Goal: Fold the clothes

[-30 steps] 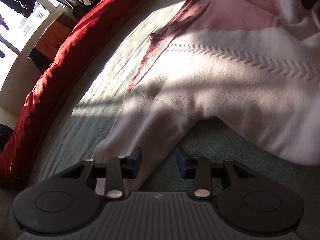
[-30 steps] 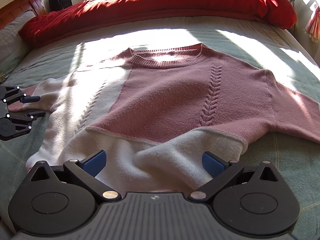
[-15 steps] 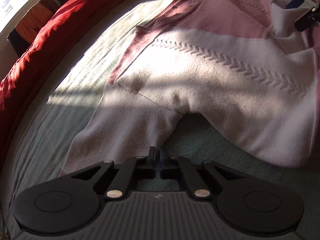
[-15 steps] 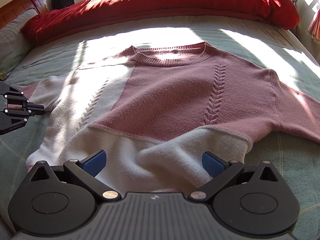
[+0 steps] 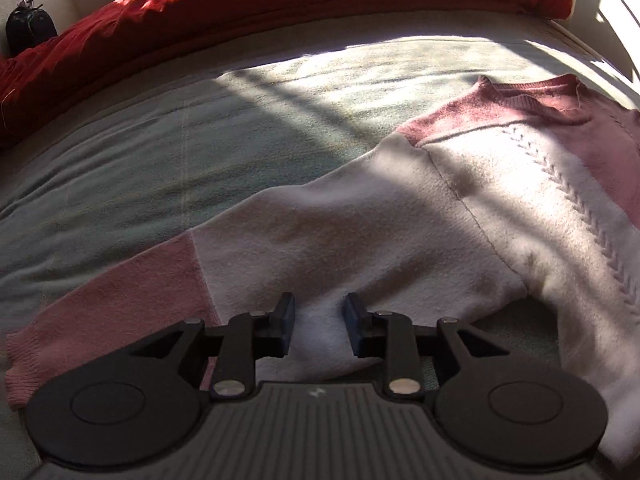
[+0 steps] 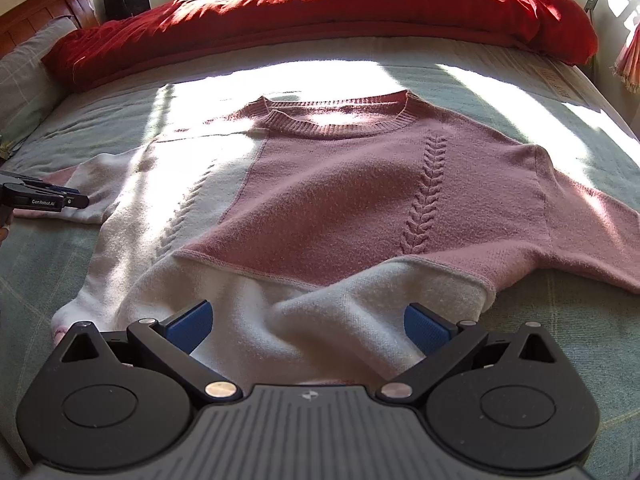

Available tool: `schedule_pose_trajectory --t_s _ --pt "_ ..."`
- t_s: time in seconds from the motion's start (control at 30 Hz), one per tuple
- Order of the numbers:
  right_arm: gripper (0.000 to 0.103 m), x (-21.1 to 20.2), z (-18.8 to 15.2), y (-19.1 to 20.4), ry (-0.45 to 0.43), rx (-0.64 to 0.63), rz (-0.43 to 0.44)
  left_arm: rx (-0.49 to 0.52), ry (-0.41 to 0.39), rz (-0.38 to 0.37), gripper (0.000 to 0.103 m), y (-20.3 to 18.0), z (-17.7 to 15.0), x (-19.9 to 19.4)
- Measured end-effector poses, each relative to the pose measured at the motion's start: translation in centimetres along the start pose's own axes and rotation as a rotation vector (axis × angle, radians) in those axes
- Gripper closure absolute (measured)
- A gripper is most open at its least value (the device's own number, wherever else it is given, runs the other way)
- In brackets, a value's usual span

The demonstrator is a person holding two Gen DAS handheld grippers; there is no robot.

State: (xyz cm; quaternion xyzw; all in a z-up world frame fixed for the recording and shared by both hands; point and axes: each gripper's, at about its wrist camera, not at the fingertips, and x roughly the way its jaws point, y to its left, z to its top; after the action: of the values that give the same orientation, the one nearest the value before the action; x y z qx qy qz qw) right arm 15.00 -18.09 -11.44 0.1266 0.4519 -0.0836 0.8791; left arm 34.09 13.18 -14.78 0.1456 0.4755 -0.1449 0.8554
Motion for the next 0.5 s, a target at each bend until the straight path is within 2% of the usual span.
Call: schedule_pose_trajectory --t_s 0.13,0.2,0.27,0.37,0.5 --pt "0.000 0.4 0.1 -0.8 -0.006 0.042 0.009 -0.123 0.046 0.079 0.062 3.7 -0.6 -0.8" --pt "0.000 0.5 0.1 -0.7 -0.010 0.045 0.012 -0.167 0.023 0.090 0.069 4.1 0.1 -1.5" --pt "0.000 0.6 -0.1 -0.5 -0.006 0.036 0.015 -0.206 -0.023 0.006 0.069 3.5 1.3 -2.2" --pt "0.000 0.9 -0.3 -0.3 0.003 0.029 0.013 -0.278 -0.077 -0.183 0.062 1.3 3.4 -1.9" --pt "0.000 1.2 -0.5 -0.3 0.009 0.025 0.012 -0.327 -0.064 -0.232 0.061 -0.5 5.1 1.6"
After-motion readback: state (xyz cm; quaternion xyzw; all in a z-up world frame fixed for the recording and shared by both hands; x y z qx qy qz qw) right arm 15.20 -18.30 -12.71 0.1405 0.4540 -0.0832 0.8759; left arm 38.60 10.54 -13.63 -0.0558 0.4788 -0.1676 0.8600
